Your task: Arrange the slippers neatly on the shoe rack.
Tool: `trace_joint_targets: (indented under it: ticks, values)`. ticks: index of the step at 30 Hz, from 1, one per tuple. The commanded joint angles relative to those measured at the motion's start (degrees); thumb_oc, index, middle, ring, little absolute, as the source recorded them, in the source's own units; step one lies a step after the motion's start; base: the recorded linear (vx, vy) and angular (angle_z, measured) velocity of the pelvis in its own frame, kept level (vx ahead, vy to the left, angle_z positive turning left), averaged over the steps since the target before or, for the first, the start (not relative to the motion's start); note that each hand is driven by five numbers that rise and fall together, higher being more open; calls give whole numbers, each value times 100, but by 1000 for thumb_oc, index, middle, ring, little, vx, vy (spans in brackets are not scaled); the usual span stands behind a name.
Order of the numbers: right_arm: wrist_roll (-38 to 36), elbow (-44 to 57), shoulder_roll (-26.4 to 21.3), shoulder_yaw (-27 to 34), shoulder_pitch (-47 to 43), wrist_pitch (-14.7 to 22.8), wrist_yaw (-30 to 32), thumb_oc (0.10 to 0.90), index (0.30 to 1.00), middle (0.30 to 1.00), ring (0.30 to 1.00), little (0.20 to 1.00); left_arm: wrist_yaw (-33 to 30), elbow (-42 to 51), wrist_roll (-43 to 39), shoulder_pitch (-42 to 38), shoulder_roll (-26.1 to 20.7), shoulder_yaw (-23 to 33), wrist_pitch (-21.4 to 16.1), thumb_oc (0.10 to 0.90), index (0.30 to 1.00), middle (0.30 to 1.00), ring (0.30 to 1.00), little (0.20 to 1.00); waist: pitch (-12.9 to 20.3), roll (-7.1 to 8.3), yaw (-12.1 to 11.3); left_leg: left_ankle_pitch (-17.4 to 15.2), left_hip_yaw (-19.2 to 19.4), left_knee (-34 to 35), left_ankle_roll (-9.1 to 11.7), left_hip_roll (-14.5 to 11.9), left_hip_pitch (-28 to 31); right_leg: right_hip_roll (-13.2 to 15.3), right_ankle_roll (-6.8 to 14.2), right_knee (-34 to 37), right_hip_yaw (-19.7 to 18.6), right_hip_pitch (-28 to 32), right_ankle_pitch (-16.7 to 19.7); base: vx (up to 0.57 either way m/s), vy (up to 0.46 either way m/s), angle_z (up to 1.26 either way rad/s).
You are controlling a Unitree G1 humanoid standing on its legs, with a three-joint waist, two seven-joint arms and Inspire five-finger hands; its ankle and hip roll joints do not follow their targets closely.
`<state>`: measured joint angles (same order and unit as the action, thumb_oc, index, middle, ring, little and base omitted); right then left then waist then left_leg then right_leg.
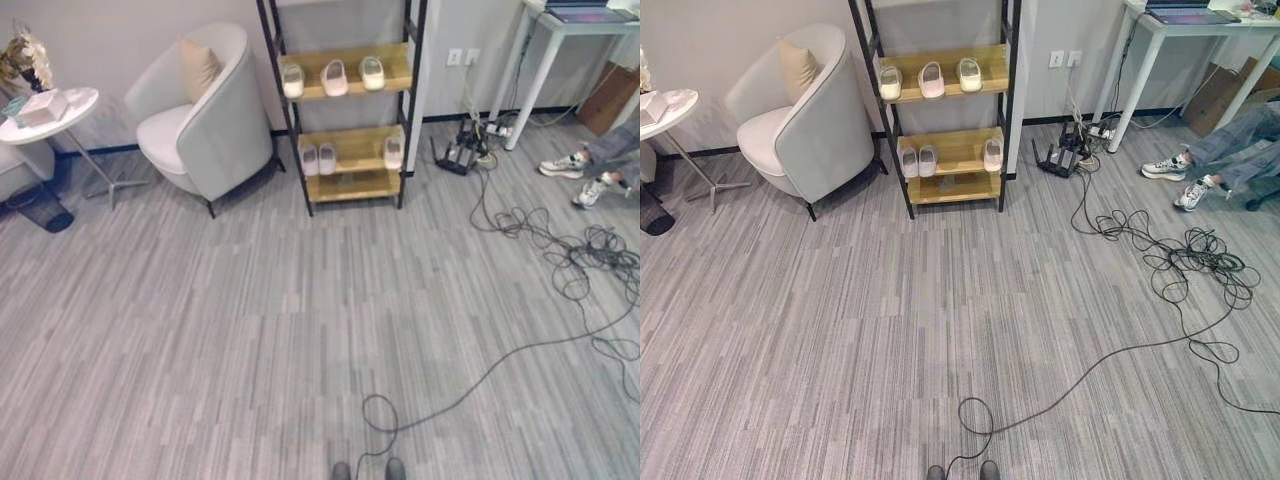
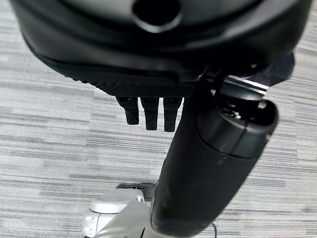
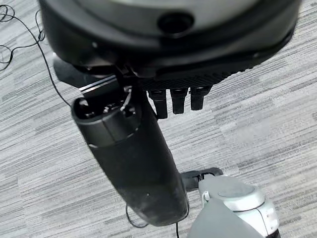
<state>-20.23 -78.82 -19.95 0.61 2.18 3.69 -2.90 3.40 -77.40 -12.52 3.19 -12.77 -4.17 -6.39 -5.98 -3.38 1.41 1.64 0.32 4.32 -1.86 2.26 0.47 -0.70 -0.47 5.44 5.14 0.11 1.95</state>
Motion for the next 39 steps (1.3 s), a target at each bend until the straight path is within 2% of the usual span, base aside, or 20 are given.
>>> trace_joint_targets:
  ticks: [1, 3, 7, 9, 12, 13, 14, 16, 18, 23, 25, 26, 27, 28, 30, 31, 33, 36, 37, 39]
  values:
    - [151, -13, -46, -317, 108, 39, 82, 800, 900, 900, 900, 900, -48, -161, 384, -407, -191, -81, -102, 800, 900, 900, 900, 900, 114, 215, 25, -233, -219, -175, 354, -345, 42, 83, 384, -195, -147, 48, -479, 65, -62, -3]
    - [221, 76, 85, -484, 99, 29, 61, 800, 900, 900, 900, 900, -70, -76, 423, -483, -138, -198, -97, 800, 900, 900, 900, 900, 97, 212, 43, -269, -246, -238, 363, -354, 37, 64, 351, -218, -170, 44, -509, 44, -79, -4]
    - [303, 280, 122, -788, -18, 21, -41, 800, 900, 900, 900, 900, -5, 59, 371, -610, -32, -440, -76, 800, 900, 900, 900, 900, -208, 247, 52, -513, -118, -1588, 515, -368, -452, 35, 212, -373, -367, 26, -652, 35, -122, -6]
    - [519, 441, 73, -895, -37, 4, -45, 800, 900, 900, 900, 900, -11, 200, 591, -716, 9, -714, -61, 800, 900, 900, 900, 900, -405, 331, 153, 46, 280, -2959, 653, -656, -1095, 70, 53, -441, -305, 186, -712, 95, -179, -9]
    - [737, 470, 7, -1055, -69, -39, -10, 800, 900, 900, 900, 900, -17, 381, 710, -747, -9, -918, -73, 800, 900, 900, 900, 900, -549, 381, 125, 164, 577, -3856, 547, -875, -1632, 54, -41, -495, -255, 258, -792, 165, -145, 9]
    - [930, 408, -73, -1174, -91, -80, -4, 800, 900, 900, 900, 900, 47, 512, 926, -701, 13, -1119, -97, 800, 900, 900, 900, 900, -617, 401, -14, -228, 862, -3356, 375, -595, -2183, 30, -2, -549, -265, 426, -1045, 249, -31, 6]
    - [930, 408, -72, -1174, -90, -80, -4, 800, 900, 900, 900, 900, 47, 512, 926, -701, 12, -1119, -97, 800, 900, 900, 900, 900, -615, 403, -14, -225, 863, -3351, 375, -593, -2183, 32, -2, -549, -265, 424, -1045, 531, 47, -2]
    - [1047, 382, 16, -1249, -11, -70, 27, 800, 900, 900, 900, 900, 2, 416, 1080, -509, 132, -1181, -120, 800, 900, 900, 900, 900, -560, 257, -275, 301, 677, -1428, 367, -320, -2134, -145, 89, -484, -426, 799, -1262, 548, 135, -6]
    - [1127, 339, 59, -1289, -44, -71, 23, 800, 900, 900, 900, 900, -62, 313, 1144, -468, 161, -1195, -119, 800, 900, 900, 900, 900, -548, 301, -506, 455, 350, -582, 380, -146, -2295, -168, 130, -463, -609, 1073, -1390, 457, 62, -25]
    - [1144, 337, 233, -1187, 14, -87, 41, 800, 900, 900, 900, 900, -151, 105, 1364, -367, 122, -1061, -57, 800, 900, 900, 900, 900, -288, 460, -667, 710, 15, -865, 259, -19, -2329, -101, 238, -840, -992, 1331, -1593, 438, 78, -90]
    - [1042, 466, 391, -1237, -30, -81, -25, 800, 900, 900, 900, 900, -183, 262, 1371, -446, -26, -1111, -91, 800, 900, 900, 900, 900, -146, 678, -655, 293, 108, -1340, 31, 128, -2185, 70, 569, -2106, -1063, 1030, -1157, 579, 169, -17]
    - [1042, 465, 389, -1237, -31, -81, -25, 800, 900, 900, 900, 900, -183, 262, 1371, -446, -24, -1111, -90, 800, 900, 900, 900, 900, -136, 665, -663, 299, 107, -1338, 34, 111, -2198, 55, 567, -2103, -1071, 1014, -1143, 402, 152, -40]
    - [1186, 707, 435, -1426, -211, -92, -34, 800, 900, 900, 900, 900, -265, 531, 1290, -558, -106, -1136, -133, 800, 900, 900, 900, 900, -181, 695, -635, -59, 177, -1465, -141, 209, -1899, 290, 993, -3300, -881, 454, -146, 498, 231, -77]
    - [1146, 936, 409, -1431, -337, -47, 11, 800, 900, 900, 900, 900, -388, 766, 1048, -692, -139, -1092, -164, 800, 900, 900, 900, 900, -246, 558, -621, -284, 164, -1552, -319, 206, -1617, 465, 1062, -4236, -480, 23, 482, 641, 304, -79]
    - [1051, 1070, 450, -1409, -427, 6, 40, 800, 900, 900, 900, 900, -354, 581, 655, -819, -130, -902, -95, 800, 900, 900, 900, 900, -389, 423, -518, -495, 125, -1436, -421, 187, -1021, 708, 908, -4960, 22, -617, 411, 589, 227, -44]
    - [1172, 1124, 488, -1577, -481, 41, -8, 800, 900, 900, 900, 900, -98, 463, 451, -818, -61, -864, -69, 800, 900, 900, 900, 900, -450, 350, -391, -640, 79, -1293, -396, 145, -577, 784, 787, -4578, 436, -988, -58, 670, 100, -26]
    - [1361, 1183, 477, -1708, -452, 55, -26, 800, 900, 900, 900, 900, 20, 424, 705, -778, -15, -987, -67, 800, 900, 900, 900, 900, -485, 333, -212, -794, -20, -1170, -332, 155, -204, 650, 709, -3816, 501, -1395, -417, 573, -33, -5]
    - [1339, 1143, 422, -1655, -361, 32, -18, 800, 900, 900, 900, 900, -26, 350, 919, -741, 13, -1061, -74, 800, 900, 900, 900, 900, -546, 405, -33, -1014, -217, -1134, -241, 228, 128, 503, 725, -2522, 113, -1486, -359, 457, -150, 37]
    - [1290, 1047, 400, -1554, -240, -10, -59, 800, 900, 900, 900, 900, -96, 281, 1071, -734, 44, -1048, -95, 800, 900, 900, 900, 900, -497, 451, 109, -1229, -324, -1015, -114, 228, 428, 549, 840, -1303, -263, -1594, -100, 535, -182, 69]
    - [1422, 852, 393, -1544, -150, -86, -98, 800, 900, 900, 900, 900, -122, 202, 1159, -715, 57, -1033, -109, 800, 900, 900, 900, 900, -451, 411, 185, -1391, -395, -974, -20, 122, 692, 630, 902, -878, -302, -1722, 147, 578, -229, 83]
